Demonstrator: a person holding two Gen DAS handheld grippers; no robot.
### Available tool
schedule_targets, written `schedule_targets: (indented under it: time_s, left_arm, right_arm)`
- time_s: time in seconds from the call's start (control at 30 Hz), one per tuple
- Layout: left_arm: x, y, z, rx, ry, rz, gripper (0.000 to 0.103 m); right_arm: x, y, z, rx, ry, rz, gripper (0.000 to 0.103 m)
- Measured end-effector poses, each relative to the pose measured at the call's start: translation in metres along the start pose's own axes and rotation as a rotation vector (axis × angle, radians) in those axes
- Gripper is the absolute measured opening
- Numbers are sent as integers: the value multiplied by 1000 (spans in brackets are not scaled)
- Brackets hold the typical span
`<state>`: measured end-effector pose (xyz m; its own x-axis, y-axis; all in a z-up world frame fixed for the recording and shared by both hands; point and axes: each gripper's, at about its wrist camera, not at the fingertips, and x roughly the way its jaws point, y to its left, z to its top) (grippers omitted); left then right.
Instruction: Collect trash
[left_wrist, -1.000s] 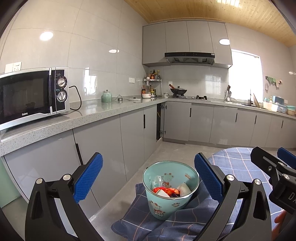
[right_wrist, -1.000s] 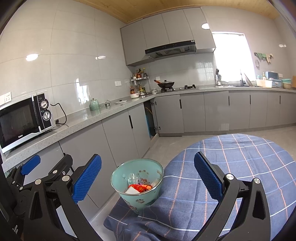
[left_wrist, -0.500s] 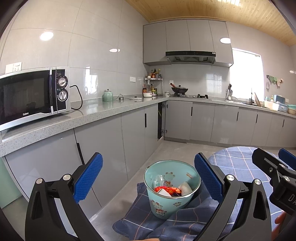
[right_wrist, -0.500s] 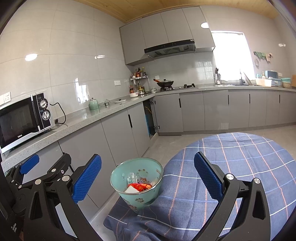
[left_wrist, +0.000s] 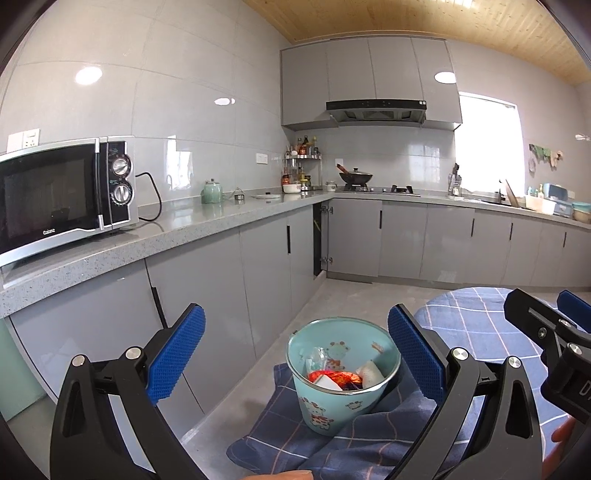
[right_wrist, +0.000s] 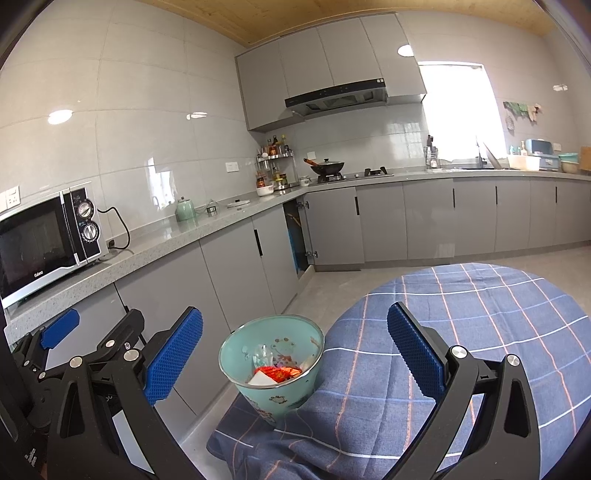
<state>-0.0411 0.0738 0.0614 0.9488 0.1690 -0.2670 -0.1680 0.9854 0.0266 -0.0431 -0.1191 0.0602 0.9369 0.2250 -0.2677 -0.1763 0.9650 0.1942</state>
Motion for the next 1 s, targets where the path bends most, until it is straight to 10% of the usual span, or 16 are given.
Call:
schedule_targets:
  time_s: [1.0]
  left_arm:
    - [36, -6, -18, 18, 166, -42, 97]
  right_arm:
    - [40, -46, -8, 75, 128, -118, 98]
